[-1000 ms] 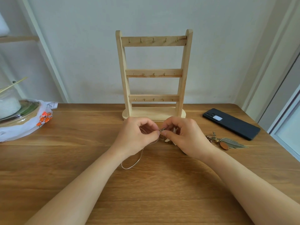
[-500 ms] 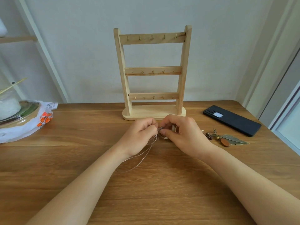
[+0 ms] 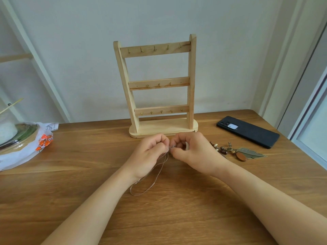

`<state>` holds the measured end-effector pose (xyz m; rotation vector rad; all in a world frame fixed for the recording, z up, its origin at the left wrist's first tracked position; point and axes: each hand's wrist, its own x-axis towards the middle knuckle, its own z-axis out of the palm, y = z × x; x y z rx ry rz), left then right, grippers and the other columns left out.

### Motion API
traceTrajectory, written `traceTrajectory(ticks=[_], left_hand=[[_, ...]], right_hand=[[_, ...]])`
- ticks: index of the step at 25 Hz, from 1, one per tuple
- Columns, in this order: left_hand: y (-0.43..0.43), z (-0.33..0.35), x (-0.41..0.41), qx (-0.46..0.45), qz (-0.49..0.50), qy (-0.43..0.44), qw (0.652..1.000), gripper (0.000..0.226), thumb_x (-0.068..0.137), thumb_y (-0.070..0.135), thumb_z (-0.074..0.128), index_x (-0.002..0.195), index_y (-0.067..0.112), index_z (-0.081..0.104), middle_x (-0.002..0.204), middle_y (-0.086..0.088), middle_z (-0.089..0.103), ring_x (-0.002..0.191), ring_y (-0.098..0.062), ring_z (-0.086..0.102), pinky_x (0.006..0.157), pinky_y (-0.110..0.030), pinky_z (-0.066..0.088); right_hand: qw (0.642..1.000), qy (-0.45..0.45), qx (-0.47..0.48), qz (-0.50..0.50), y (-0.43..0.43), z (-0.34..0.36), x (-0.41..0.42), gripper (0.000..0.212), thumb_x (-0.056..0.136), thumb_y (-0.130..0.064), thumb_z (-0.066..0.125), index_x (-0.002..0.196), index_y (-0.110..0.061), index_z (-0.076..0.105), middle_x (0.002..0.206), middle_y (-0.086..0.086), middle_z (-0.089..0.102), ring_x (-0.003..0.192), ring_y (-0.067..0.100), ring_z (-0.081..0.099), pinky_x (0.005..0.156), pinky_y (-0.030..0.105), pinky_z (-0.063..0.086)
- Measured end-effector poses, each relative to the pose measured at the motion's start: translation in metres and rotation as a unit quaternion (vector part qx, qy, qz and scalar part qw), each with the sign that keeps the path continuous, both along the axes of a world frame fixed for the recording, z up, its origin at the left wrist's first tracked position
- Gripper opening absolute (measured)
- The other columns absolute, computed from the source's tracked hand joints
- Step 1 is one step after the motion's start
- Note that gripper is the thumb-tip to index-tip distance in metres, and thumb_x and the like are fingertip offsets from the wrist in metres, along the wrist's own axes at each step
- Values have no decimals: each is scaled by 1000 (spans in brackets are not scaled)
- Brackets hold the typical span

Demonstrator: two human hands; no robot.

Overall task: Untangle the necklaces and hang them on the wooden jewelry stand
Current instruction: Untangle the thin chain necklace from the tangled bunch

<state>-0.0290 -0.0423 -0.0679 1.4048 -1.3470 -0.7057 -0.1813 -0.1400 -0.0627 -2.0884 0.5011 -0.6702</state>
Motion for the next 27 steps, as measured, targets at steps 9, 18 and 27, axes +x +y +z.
traceTrajectory(ticks=[9,18,27], left_hand=[[-1,-1,4,-13,49,88,995,15,94,8,59,80,12,65,68,1,62,68,-11,56,65,-22,46],[1,-1,5,-30,83,55,995,8,81,4,79,87,8,77,78,-9,76,71,-18,68,61,-23,54],[-2,-6,15,10,-1,-46,999,17,104,16,52,89,18,61,70,10,49,68,-17,39,65,-34,37]], right_hand=[[986,-10,-155,-62,-8,-7,0,5,80,-12,73,79,-17,72,58,-8,55,55,7,50,54,16,41],[996,-28,-68,-50,-8,-3,-2,1,89,-17,75,88,-17,75,64,-5,67,53,0,57,52,12,40],[999,-32,-17,-32,-8,-3,0,8,89,-18,75,98,-16,75,78,2,73,64,16,65,58,20,50]])
